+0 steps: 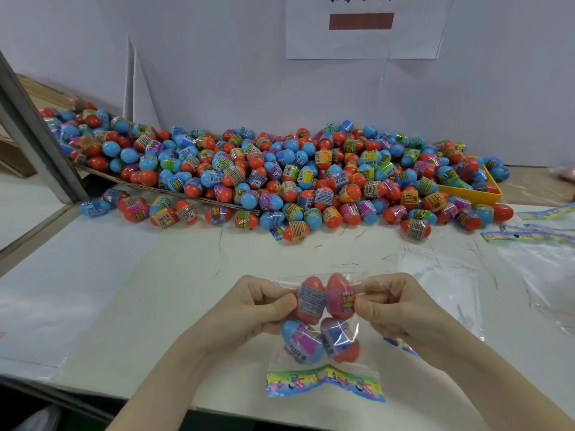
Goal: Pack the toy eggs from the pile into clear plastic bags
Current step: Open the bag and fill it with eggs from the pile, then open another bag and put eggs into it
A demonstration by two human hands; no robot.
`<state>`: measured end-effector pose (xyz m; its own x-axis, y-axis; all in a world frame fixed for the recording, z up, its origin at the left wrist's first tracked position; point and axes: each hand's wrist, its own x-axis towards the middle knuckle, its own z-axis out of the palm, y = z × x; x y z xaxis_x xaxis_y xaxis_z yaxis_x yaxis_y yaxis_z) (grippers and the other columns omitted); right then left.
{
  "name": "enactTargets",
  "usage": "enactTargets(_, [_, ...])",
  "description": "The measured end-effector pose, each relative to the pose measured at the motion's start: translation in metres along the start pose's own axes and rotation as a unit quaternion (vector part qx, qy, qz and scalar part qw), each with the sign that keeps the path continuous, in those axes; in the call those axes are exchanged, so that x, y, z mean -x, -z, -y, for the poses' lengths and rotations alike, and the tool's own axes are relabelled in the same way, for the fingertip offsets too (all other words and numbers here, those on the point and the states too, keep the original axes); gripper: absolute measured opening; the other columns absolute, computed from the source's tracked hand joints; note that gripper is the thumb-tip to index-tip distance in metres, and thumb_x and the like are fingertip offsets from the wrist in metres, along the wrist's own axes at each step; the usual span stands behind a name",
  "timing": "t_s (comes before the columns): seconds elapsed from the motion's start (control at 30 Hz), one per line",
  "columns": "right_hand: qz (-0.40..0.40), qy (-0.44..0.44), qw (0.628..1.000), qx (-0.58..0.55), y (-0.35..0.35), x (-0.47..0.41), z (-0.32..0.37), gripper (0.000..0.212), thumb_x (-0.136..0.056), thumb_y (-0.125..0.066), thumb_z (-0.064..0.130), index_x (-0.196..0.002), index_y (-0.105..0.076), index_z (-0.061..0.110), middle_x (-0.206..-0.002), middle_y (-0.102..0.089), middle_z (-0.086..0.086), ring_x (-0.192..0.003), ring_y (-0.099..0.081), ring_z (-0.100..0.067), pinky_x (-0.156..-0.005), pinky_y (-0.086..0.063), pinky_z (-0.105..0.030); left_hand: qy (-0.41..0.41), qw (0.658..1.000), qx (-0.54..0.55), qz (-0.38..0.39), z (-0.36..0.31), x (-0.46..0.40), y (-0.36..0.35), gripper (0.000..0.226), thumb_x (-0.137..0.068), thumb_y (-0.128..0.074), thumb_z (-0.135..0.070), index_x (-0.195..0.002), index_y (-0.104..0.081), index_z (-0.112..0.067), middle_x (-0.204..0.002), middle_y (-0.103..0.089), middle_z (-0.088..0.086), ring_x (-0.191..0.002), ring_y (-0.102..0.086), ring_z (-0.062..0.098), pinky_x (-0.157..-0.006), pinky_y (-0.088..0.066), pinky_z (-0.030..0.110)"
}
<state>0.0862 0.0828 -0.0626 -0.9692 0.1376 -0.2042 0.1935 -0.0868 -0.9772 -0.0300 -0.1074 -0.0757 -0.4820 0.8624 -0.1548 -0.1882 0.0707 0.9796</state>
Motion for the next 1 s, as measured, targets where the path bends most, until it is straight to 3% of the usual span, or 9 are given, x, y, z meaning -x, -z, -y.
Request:
enactTargets(0.1, [0.031,-0.013,0.999,0.009,-0.002,0.005,0.006,0.027,-0.068,-0.076,0.035,-0.090,-0.073,0.019,-0.054,-0.061,0.003,-0.034,-0.019,-0.005,-0.035,-0.019,-0.014,-0.027,0.999,0.014,-0.040,-0.001,0.001,-0.004,0.022,-0.069,-0.059,-0.022,-0.081,-0.078,-0.025,-0.082,-0.075,0.002,-0.071,-0.070,0.010,-0.057,-0.053,0.018])
enactTargets(0.2, [0.064,-0.027,0.995,0.077,-0.006,0.007,0.010,0.038,-0.053,-0.071,0.052,-0.085,-0.074,0.030,-0.062,-0.064,0.002,-0.034,-0.025,-0.004,-0.036,-0.020,-0.014,-0.041,0.998,0.002,-0.044,-0.007,0.003,-0.007,0.023,-0.067,-0.062,-0.025,-0.083,-0.078,-0.028,-0.084,-0.075,0.004,-0.074,-0.071,0.012,-0.058,-0.053,0.019])
enactTargets(0.3, [0.092,-0.049,0.983,0.149,-0.011,0.008,0.012,0.028,-0.059,-0.079,0.045,-0.079,-0.074,0.026,-0.052,-0.058,0.009,-0.038,-0.038,-0.001,-0.038,-0.024,-0.012,-0.033,0.997,-0.047,-0.046,-0.010,0.003,-0.009,0.027,-0.069,-0.063,-0.032,-0.092,-0.076,-0.028,-0.091,-0.074,0.003,-0.082,-0.071,0.013,-0.062,-0.052,0.017])
enactTargets(0.37, [0.069,-0.075,0.980,0.168,-0.004,0.009,0.018,0.026,-0.055,-0.084,0.042,-0.072,-0.074,0.024,-0.049,-0.055,0.008,-0.038,-0.030,-0.004,-0.038,-0.020,-0.014,-0.034,0.995,-0.042,-0.079,-0.010,0.002,-0.008,0.036,-0.066,-0.063,-0.037,-0.100,-0.071,-0.026,-0.095,-0.074,-0.003,-0.087,-0.070,0.011,-0.064,-0.053,0.016])
enactTargets(0.5, [-0.179,-0.009,0.984,0.004,0.052,0.004,0.047,0.026,-0.061,-0.072,0.035,-0.069,-0.068,0.010,-0.051,-0.059,0.001,-0.032,-0.021,-0.004,-0.030,-0.018,-0.011,-0.041,0.983,-0.002,-0.178,-0.007,0.006,0.005,0.049,-0.066,-0.057,-0.048,-0.107,-0.065,-0.023,-0.101,-0.072,-0.009,-0.091,-0.070,0.014,-0.065,-0.055,0.018])
enactTargets(0.6, [-0.364,0.062,0.915,-0.165,0.100,-0.002,0.066,0.026,-0.091,-0.050,0.032,-0.084,-0.056,0.007,-0.052,-0.060,0.000,-0.027,-0.019,0.000,-0.028,-0.016,-0.011,-0.036,0.974,0.026,-0.224,-0.005,0.009,0.007,0.046,-0.069,-0.054,-0.046,-0.106,-0.065,-0.021,-0.103,-0.072,-0.009,-0.090,-0.070,0.017,-0.065,-0.057,0.021])
enactTargets(0.73, [-0.476,0.085,0.821,-0.303,0.122,-0.007,0.076,0.058,-0.091,-0.034,0.057,-0.122,-0.042,0.008,-0.109,-0.059,-0.010,-0.033,-0.024,-0.005,-0.032,-0.019,-0.014,-0.042,0.965,0.034,-0.257,-0.007,0.006,-0.007,0.038,-0.071,-0.052,-0.042,-0.099,-0.067,-0.021,-0.099,-0.072,-0.010,-0.085,-0.071,0.017,-0.062,-0.056,0.023])
enactTargets(0.87, [-0.372,0.095,0.880,-0.282,0.068,-0.019,0.067,0.068,-0.091,-0.027,0.062,-0.135,-0.039,0.012,-0.115,-0.063,-0.010,-0.028,-0.025,-0.005,-0.030,-0.019,-0.013,-0.042,0.976,-0.004,-0.215,-0.021,-0.003,-0.037,0.037,-0.069,-0.052,-0.046,-0.094,-0.067,-0.024,-0.092,-0.072,-0.012,-0.078,-0.069,0.009,-0.060,-0.054,0.018])
enactTargets(1.0, [-0.194,0.138,0.932,-0.273,-0.004,-0.015,0.058,0.060,-0.088,-0.027,0.063,-0.117,-0.052,0.017,-0.099,-0.071,-0.007,-0.029,-0.019,-0.005,-0.032,-0.019,-0.013,-0.032,0.991,-0.047,-0.117,-0.028,-0.019,-0.080,0.034,-0.075,-0.062,-0.055,-0.098,-0.061,-0.031,-0.096,-0.070,-0.014,-0.088,-0.065,0.001,-0.076,-0.054,0.019])
